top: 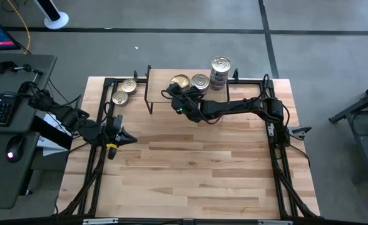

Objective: Stack canned seafood by type on shelf
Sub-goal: Stack the green tuna can on top of the green tuna can on the shelf

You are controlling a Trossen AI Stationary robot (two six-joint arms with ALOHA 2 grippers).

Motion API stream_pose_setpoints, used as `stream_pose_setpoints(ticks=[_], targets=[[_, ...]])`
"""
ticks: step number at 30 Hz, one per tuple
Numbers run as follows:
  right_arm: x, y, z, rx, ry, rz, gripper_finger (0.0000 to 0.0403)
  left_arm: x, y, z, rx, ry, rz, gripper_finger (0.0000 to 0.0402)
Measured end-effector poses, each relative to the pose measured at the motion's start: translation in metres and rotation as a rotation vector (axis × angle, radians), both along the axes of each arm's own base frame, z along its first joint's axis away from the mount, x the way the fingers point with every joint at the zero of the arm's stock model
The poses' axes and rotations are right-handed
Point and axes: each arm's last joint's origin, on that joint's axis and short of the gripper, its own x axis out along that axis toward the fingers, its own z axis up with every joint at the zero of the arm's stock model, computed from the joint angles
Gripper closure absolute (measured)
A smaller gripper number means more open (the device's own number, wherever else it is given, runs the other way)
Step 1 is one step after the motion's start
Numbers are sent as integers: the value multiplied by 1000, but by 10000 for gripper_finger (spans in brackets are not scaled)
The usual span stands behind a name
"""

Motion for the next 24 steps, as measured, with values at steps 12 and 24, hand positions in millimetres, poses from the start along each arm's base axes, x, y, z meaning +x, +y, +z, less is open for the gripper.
stream_pose_setpoints(ticks=[12, 24], targets=[[-4, -13, 0, 99, -213, -145, 149, 0, 0, 0, -1, 0, 0, 401], [-4, -11, 12, 133, -272, -233, 149, 0, 0, 0, 0, 0, 0, 402]])
